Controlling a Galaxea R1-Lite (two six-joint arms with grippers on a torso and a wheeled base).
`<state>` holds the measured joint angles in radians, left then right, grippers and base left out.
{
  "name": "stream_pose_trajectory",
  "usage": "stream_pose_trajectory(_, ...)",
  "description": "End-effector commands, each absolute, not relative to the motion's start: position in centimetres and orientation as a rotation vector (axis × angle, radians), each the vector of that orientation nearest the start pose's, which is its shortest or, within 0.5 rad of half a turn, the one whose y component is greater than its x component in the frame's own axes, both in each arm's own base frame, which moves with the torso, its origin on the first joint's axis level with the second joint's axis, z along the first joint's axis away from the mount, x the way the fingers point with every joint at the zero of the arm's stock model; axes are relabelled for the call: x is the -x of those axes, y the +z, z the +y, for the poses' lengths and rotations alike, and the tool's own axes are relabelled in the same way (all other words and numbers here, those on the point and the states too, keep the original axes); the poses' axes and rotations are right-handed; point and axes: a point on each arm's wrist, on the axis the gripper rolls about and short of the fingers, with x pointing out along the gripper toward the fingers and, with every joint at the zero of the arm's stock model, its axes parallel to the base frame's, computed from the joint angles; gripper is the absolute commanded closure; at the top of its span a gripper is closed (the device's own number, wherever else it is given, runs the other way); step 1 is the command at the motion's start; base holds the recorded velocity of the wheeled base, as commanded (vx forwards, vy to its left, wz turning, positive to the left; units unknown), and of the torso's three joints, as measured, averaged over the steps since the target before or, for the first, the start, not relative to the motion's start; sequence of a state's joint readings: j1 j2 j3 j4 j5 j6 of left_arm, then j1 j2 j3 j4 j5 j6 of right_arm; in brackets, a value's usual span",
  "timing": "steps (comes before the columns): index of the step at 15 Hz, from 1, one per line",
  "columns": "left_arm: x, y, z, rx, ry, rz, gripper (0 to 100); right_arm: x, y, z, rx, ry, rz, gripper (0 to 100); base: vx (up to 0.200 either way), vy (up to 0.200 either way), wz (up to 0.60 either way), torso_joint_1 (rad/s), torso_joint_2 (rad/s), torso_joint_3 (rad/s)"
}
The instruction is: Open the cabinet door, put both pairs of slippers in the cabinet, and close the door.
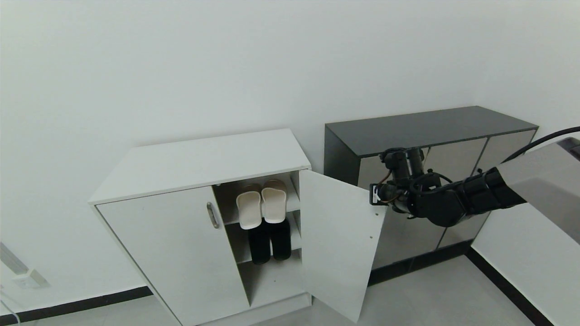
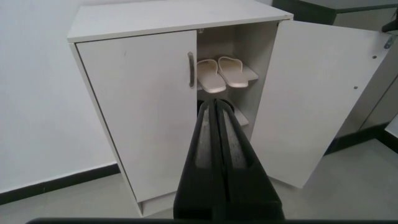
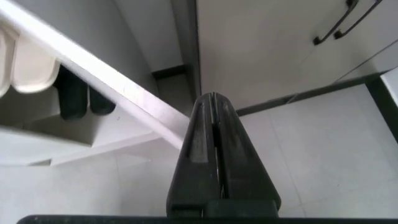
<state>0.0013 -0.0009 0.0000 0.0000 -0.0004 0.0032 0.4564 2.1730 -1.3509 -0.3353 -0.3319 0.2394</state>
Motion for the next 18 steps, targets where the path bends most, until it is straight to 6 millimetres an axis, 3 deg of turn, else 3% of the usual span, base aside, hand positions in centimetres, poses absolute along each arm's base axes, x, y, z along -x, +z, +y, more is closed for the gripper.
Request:
stream_pose_trajectory(1, 2.3, 7.5, 0.0, -0.003, 0.002, 0.000, 100, -37.7, 12.9, 19.3, -0.042, 0.099, 0.461, 100, 0.000, 0.000, 0.00, 0.000, 0.00, 0.000)
stream_pose_trajectory(3, 2.3, 7.5, 0.0, -0.003, 0.002, 0.000, 100, -36.0, 13.2, 20.3, -0.035, 0.139, 0.454, 100, 0.000, 0.000, 0.00, 0.000, 0.00, 0.000)
stream_pose_trajectory(7, 2.3, 7.5, 0.0, -0.003, 0.002, 0.000, 100, -29.5, 14.5, 23.4, -0.009, 0.297, 0.440, 100, 0.000, 0.000, 0.00, 0.000, 0.00, 0.000)
stream_pose_trajectory(9, 2.3, 7.5, 0.0, -0.003, 0.002, 0.000, 100, -27.6, 15.5, 24.0, -0.007, 0.346, 0.426, 100, 0.000, 0.000, 0.00, 0.000, 0.00, 0.000)
stream_pose_trajectory(13, 2.3, 7.5, 0.0, -0.003, 0.002, 0.000, 100, -25.9, 16.9, 23.4, -0.003, 0.385, 0.380, 100, 0.000, 0.000, 0.00, 0.000, 0.00, 0.000)
stream_pose_trajectory(18, 2.3, 7.5, 0.0, -0.003, 0.000, 0.000, 100, -25.5, 16.0, 22.9, 0.067, 0.397, 0.361, 100, 0.000, 0.000, 0.00, 0.000, 0.00, 0.000)
